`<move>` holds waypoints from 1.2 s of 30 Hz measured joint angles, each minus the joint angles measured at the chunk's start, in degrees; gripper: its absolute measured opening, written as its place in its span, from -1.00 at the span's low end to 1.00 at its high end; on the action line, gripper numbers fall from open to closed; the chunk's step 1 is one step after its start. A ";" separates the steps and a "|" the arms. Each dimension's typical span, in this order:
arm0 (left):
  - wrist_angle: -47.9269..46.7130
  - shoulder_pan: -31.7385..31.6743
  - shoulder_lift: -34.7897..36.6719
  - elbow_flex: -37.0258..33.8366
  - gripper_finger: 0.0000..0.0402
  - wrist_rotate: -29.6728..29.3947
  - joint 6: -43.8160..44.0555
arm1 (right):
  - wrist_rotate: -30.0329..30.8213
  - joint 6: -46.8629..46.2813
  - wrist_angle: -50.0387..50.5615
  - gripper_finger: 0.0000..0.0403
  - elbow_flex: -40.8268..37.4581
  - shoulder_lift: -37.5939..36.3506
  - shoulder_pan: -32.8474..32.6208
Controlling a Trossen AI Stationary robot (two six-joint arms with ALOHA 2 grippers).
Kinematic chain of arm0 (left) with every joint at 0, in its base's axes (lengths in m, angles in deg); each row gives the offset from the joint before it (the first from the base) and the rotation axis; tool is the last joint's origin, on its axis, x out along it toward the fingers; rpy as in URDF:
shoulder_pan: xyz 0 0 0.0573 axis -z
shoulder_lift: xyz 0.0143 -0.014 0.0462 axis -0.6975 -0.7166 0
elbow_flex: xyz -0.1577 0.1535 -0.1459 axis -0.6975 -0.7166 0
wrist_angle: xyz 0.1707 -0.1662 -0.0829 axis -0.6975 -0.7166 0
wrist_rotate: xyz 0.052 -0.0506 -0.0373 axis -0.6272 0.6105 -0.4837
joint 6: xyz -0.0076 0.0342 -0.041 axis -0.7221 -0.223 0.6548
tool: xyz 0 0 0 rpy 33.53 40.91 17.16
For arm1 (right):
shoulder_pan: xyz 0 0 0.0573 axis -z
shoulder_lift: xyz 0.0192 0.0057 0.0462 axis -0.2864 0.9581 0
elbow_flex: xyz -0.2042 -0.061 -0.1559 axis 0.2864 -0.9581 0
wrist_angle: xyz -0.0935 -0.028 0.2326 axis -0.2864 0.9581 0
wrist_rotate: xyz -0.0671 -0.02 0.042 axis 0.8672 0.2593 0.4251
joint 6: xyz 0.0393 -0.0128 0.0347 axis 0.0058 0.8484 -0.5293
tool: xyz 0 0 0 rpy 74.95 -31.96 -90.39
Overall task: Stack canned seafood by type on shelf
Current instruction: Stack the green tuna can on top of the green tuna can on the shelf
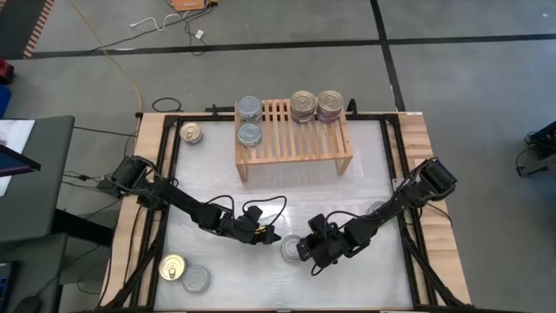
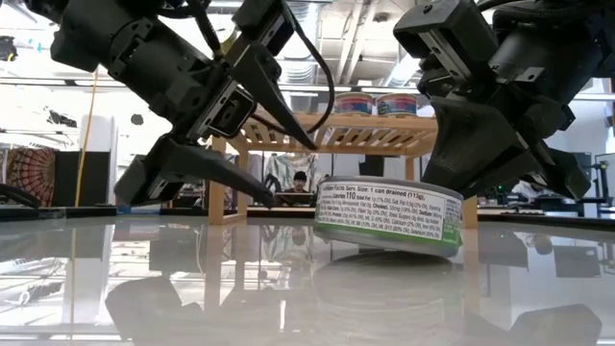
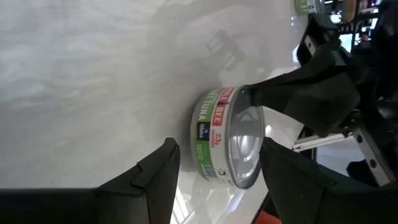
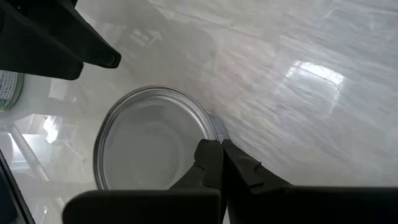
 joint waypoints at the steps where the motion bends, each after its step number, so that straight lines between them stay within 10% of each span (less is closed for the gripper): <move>1: -0.04 0.00 0.00 -0.01 0.05 0.00 -0.09 | 0.00 0.00 0.06 -0.88 0.00 0.00 0.00; 36: 3.66 2.16 -11.32 9.52 0.05 0.11 2.12 | -0.40 0.89 0.64 -0.88 0.00 -0.01 -0.83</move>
